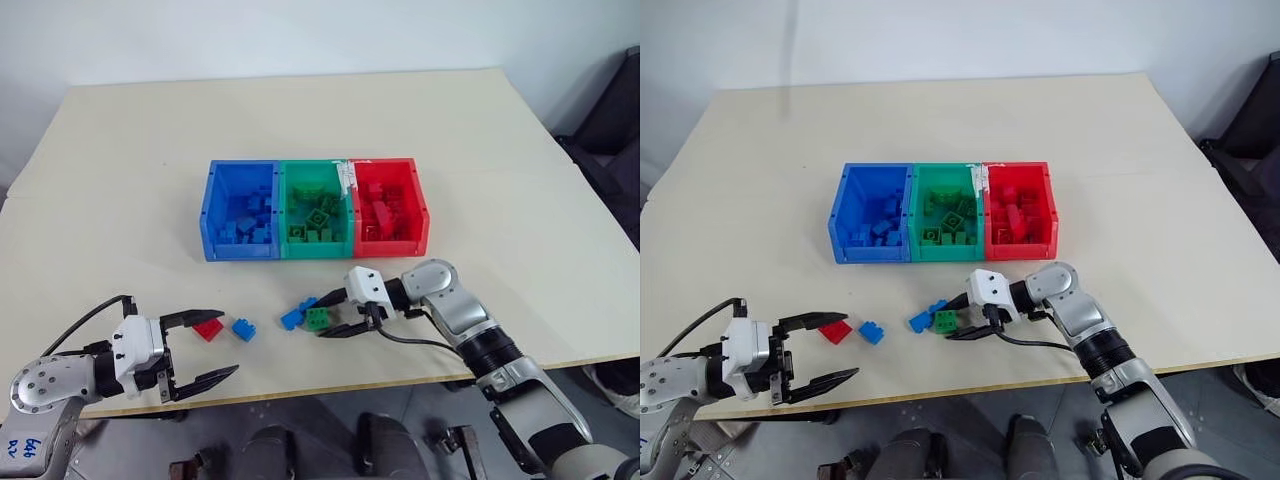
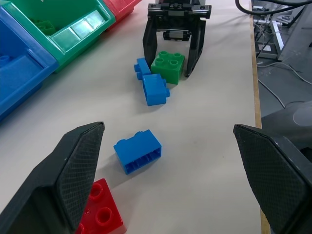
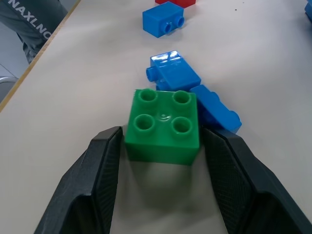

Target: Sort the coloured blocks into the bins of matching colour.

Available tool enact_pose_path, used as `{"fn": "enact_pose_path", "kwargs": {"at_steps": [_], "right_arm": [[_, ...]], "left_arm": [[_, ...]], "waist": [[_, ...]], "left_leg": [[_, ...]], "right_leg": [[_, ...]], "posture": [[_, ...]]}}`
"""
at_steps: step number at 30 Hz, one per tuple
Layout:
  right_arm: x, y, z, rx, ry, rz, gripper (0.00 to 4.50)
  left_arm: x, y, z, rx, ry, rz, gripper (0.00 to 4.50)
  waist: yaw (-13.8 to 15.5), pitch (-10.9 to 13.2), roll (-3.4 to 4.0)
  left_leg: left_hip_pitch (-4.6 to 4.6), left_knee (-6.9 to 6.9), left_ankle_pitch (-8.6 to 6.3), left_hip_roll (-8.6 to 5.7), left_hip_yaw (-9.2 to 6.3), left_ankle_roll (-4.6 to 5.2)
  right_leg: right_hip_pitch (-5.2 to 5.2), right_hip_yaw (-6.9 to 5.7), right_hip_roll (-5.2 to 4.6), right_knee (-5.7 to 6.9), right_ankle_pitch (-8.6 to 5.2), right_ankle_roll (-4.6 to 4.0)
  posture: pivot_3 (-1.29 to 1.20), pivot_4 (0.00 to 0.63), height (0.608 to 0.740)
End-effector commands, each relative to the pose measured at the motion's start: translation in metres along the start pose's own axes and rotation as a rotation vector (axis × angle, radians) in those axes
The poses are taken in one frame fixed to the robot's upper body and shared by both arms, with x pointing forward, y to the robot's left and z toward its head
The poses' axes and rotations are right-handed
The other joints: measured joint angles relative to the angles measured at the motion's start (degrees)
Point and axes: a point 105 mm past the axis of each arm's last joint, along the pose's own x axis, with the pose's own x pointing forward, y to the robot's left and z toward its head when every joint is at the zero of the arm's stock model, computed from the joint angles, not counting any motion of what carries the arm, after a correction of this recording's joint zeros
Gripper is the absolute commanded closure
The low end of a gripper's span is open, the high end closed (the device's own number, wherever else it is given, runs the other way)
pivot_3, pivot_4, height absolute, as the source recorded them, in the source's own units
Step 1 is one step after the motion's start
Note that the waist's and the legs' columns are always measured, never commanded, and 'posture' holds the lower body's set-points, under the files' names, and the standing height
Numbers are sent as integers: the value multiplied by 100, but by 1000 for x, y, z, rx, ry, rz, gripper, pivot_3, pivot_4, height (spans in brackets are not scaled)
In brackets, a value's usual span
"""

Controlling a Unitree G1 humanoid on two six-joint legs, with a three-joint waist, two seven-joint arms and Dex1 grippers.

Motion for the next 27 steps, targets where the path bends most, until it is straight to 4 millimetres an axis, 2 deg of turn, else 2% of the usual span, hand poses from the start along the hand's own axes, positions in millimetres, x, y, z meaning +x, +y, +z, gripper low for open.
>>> {"fn": "enact_pose_path", "kwargs": {"at_steps": [1,3,5,7,12,14,16,20,22,25,27], "right_arm": [[1,-1,5,-25,-10,5,1832],[0,2,6,-22,-22,4,2003],[-1,4,8,-25,-42,-3,2433],[-4,5,9,-24,-56,-19,3058],[-33,1,19,-18,-86,-117,3041],[-51,-7,32,26,-132,-192,3041],[-60,-11,41,46,-155,-223,3041],[-70,-54,70,52,-217,-406,3041],[-71,-67,76,43,-229,-464,3041],[-72,-100,85,-1,-222,-591,3041],[-70,-114,85,7,-206,-630,3041]], "left_arm": [[0,0,6,28,-19,-3,0],[0,0,6,27,-20,-4,0],[1,0,6,26,-20,-6,0],[1,0,6,25,-21,-9,0],[4,3,10,19,-56,-9,0],[6,9,15,8,-100,28,0],[8,13,18,3,-122,49,0],[8,23,22,-12,-178,145,0],[9,26,22,-16,-187,168,0],[6,29,21,-17,-189,218,0],[4,28,21,-16,-184,239,0]], "waist": [[1,0,0],[5,0,0],[9,0,0],[8,0,0],[19,1,1],[21,2,2],[21,1,2],[-30,2,4],[-34,2,4],[-29,2,3],[-24,2,3]], "left_leg": [[0,0,0,1,0,0],[0,0,0,0,0,0],[-1,0,0,0,-1,0],[-1,0,0,0,-2,0],[-3,2,0,-2,-2,0],[-3,2,0,-1,-3,0],[-3,1,0,0,-3,0],[-1,1,0,0,8,0],[0,1,1,0,10,-4],[0,0,1,-1,8,-6],[-2,1,1,-2,9,-6]], "right_leg": [[0,0,0,0,0,0],[0,0,-1,0,0,0],[0,0,-1,0,0,0],[0,0,-1,0,0,0],[1,0,-5,-1,0,0],[1,0,-5,0,0,0],[0,0,-4,0,0,0],[-5,5,-3,3,0,1],[-9,4,0,7,0,0],[-12,1,-1,17,-2,-4],[-12,2,-2,16,-2,-4]], "posture": [[0,150,740],[0,150,740],[0,150,740],[0,150,740],[0,150,740],[0,150,740],[0,150,740],[0,150,740],[0,150,740],[0,150,740],[0,150,740]]}}
